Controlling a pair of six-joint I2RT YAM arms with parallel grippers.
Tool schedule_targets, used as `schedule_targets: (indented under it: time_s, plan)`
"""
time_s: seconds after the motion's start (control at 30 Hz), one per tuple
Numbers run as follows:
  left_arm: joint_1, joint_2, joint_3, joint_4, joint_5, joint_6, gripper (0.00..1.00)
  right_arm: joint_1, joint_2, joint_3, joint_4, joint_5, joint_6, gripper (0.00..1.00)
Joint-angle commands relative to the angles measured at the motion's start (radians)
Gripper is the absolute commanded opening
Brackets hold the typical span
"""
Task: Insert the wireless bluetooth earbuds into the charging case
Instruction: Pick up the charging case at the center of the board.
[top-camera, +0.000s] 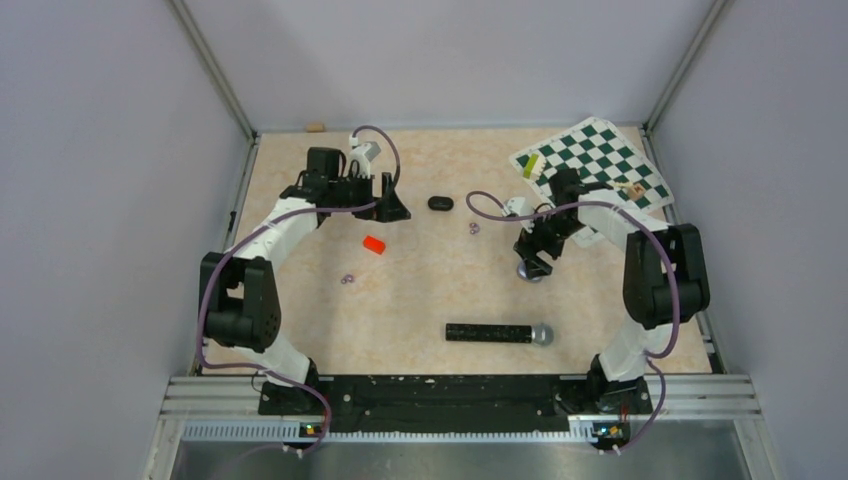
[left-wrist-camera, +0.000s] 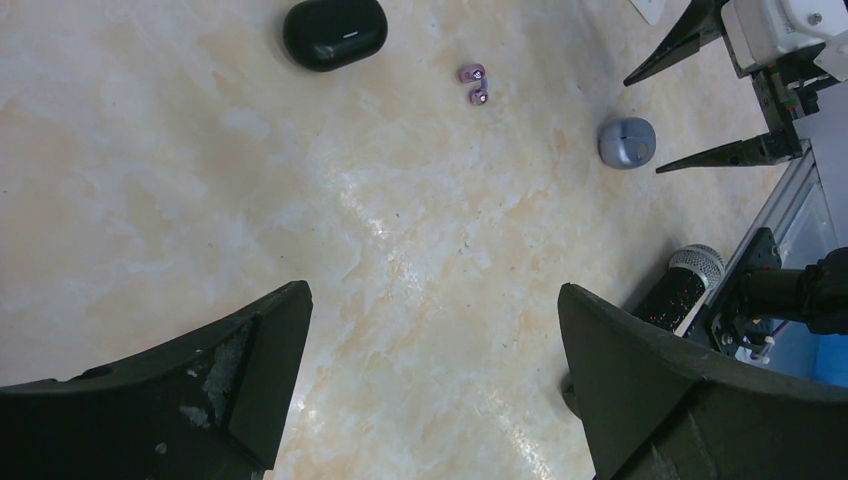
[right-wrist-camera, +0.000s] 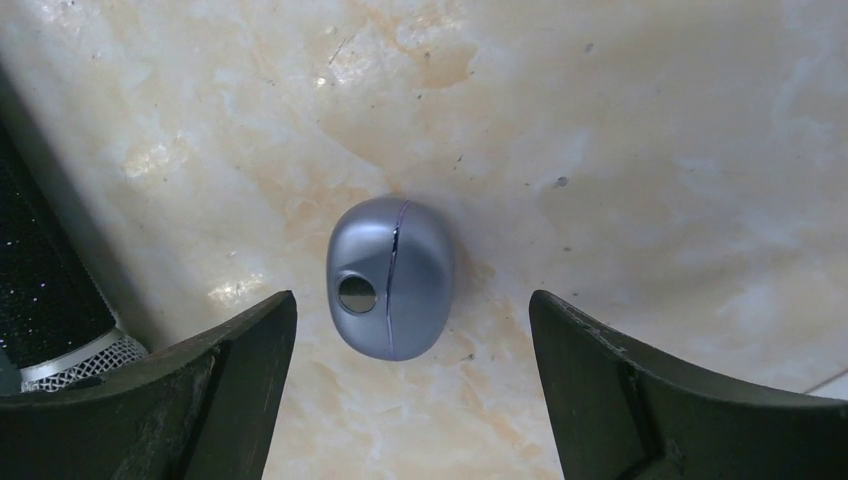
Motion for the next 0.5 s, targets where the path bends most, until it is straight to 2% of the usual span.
schedule_targets:
  time_s: [0.0,0.33,0.4,0.47]
  plan:
    - [0.006,-0.043,-0.003,0.041,0.03,0.016,0.99,-0.004,0.009,0.023,-0.05,-0.001,-0.023,0.85]
    - [0.006,-0.053,-0.007,0.044,0.038,0.017,0.99,-0.007,0.072,0.023,-0.044,0.052,0.002,0.76]
    - [0.006,-0.054,-0.007,0.045,0.039,0.017,0.99,-0.006,0.085,0.02,-0.041,0.055,0.005,0.71]
    - [0.006,-0.054,-0.007,0.046,0.041,0.014,0.99,-0.007,0.097,0.015,-0.027,0.065,0.019,0.61]
